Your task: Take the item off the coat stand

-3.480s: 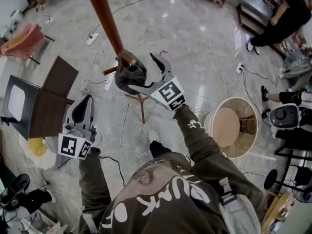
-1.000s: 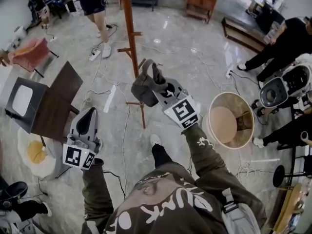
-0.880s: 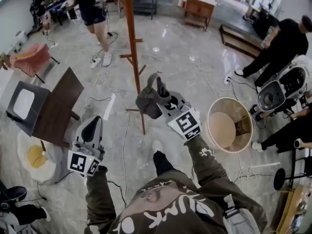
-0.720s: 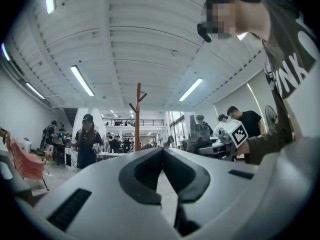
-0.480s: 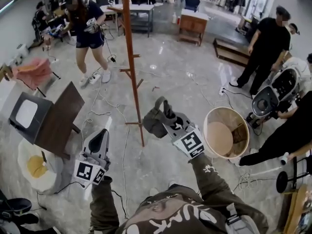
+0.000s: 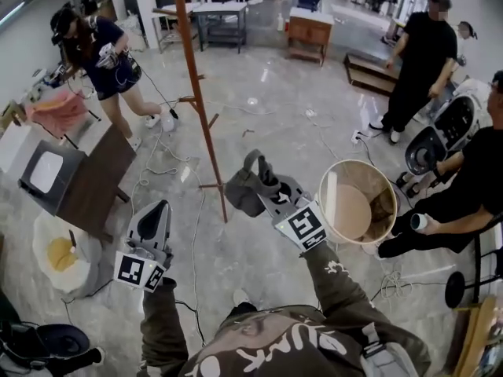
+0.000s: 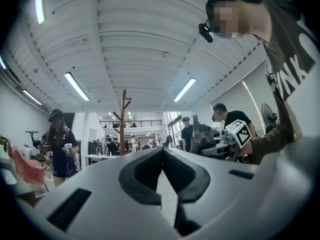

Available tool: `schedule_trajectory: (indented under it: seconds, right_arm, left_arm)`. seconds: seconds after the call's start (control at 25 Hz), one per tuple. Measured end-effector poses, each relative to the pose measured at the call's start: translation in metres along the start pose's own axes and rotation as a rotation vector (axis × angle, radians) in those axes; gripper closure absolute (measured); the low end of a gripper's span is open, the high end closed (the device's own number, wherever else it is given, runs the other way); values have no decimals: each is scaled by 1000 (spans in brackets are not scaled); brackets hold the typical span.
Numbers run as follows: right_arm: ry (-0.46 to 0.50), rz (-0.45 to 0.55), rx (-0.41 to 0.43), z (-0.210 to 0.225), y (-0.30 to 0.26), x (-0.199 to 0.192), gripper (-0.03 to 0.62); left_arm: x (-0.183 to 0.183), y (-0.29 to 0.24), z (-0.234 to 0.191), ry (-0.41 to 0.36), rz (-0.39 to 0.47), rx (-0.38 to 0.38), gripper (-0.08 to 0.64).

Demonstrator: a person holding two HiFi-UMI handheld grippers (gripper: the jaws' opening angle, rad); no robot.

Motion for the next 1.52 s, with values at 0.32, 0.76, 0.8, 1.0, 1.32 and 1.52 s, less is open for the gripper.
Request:
schedule_trajectory:
  seconds: [0.32,0.76,0.8,1.0,1.32,1.52]
  right_arm:
    - [0,38,90,6,106,-15,549]
    - [-51,48,187,6,247,-44,549]
    - [-54,51,189,7,252,-43,549]
    - [-61,62,190,-16,256,-32,548]
    - [-41,78,211,-36,258,-18,548]
    - [-34,86,201,-44,252,-11,549]
  left_arm:
    - [39,12,127,-41,-30,63,557]
    - [86,34,285,-63,-95,120,557]
    - [90,33,290,-68,-97,120,557]
    - [103,56,290,-78,-96,118,557]
    - [114,80,296,-81,-83,134,557]
    - [116,90,287,-83,-74,140,557]
Point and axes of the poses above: the fingertips, and each gripper's own axes: y backward along the fingers, z to its right, x out of its top, the point moved 7 cm from there along y, backward along the fingers, and after that the axes turned 6 degrees about -y, right-handed, at the moved point
